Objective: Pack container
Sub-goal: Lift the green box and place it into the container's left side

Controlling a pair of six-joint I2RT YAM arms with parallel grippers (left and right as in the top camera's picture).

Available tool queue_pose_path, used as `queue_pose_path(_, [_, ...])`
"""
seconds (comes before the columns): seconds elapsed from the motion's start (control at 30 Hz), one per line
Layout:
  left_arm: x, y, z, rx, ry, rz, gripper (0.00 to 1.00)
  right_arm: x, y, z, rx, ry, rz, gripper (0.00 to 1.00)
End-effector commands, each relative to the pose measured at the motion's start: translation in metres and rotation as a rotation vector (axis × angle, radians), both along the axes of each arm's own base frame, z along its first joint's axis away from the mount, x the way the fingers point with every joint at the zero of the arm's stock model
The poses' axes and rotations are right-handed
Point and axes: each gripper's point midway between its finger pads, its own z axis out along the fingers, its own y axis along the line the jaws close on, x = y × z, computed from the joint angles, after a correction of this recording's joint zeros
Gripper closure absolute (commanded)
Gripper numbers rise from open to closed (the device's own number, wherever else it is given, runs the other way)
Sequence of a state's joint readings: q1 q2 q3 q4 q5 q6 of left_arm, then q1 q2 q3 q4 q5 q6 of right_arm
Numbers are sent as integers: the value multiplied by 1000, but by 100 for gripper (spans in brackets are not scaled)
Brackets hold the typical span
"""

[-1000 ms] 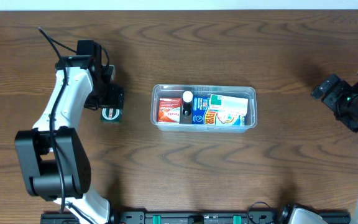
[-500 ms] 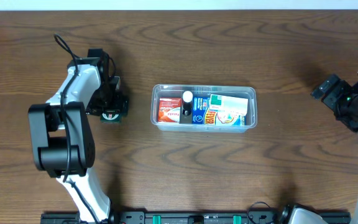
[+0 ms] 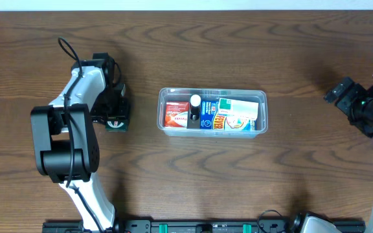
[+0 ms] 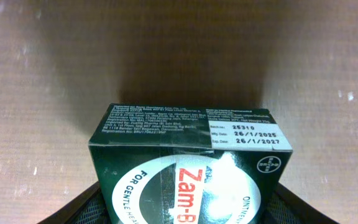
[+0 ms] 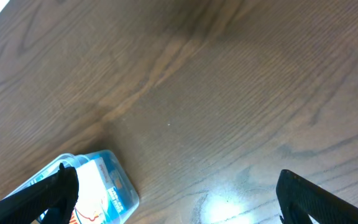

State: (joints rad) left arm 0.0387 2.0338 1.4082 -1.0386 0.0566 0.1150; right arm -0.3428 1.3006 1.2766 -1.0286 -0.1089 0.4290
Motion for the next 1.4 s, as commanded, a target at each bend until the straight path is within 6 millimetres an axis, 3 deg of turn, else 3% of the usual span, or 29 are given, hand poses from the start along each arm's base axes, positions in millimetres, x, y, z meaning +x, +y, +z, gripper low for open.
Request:
queue_pose_path(0.0, [20,-2,41,3,-94,26,39,0,0,1,6,-4,-8,1])
queue_pose_path(0.23, [21,-32,121,-6,-249,22,44,0,0,1,6,-4,-8,1])
queue_pose_path(0.47, [10,-87,163,-47,-377,8,44,0,0,1,6,-4,-8,1])
queue_pose_path(0.6, [8,-124,159,-73,-392,-24,44,0,0,1,6,-4,-8,1])
queue_pose_path(0.8, [13,-171,128,-100,-391,-56,43,0,0,1,6,-4,-8,1])
queue_pose_path(1.03, [18,-177,114,-95,-370,-18,42,0,0,1,6,-4,-8,1])
queue_pose_path(1.13, [16,-182,116,-127,-365,-19,25,0,0,1,6,-4,-8,1])
queue_pose_path(1.23, [19,-182,129,-149,-392,-11,1,0,0,1,6,-4,-8,1])
queue_pose_path(1.37, [21,-181,158,-181,-468,-6,2,0,0,1,6,-4,-8,1])
